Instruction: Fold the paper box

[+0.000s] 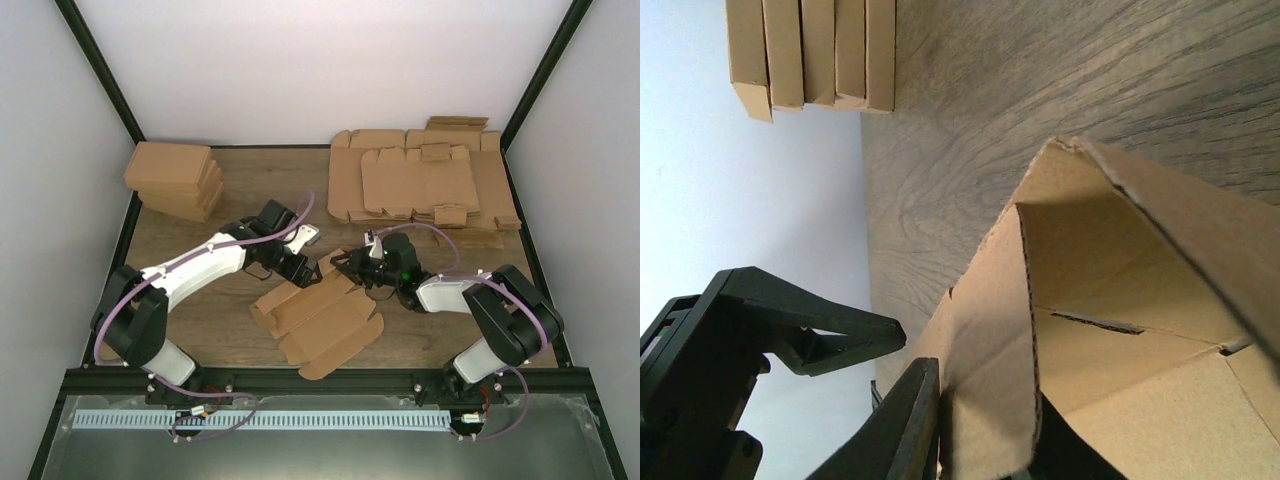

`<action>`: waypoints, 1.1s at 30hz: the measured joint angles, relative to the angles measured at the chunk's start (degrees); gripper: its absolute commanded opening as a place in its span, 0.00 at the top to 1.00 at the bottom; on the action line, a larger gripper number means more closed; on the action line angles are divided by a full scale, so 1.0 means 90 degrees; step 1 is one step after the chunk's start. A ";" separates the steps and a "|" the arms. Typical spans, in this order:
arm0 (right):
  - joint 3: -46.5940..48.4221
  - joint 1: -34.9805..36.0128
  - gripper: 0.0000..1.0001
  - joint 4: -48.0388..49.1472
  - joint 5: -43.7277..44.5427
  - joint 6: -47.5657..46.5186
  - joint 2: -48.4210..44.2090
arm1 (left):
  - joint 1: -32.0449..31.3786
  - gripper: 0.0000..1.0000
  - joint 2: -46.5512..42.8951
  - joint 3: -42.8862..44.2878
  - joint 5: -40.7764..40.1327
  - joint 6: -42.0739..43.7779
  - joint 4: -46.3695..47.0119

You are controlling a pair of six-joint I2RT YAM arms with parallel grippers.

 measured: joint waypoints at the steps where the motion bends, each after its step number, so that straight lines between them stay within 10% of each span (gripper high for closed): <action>1: 0.0000 0.0000 0.83 0.0005 0.0000 -0.0034 0.0000 | 0.0000 0.17 0.0002 0.0000 0.0039 0.0002 0.0000; 33: -0.0036 0.0000 0.80 -0.0017 0.0010 -0.0539 0.0107 | -0.0687 0.55 0.0187 -0.0017 -0.1192 0.0335 -0.0168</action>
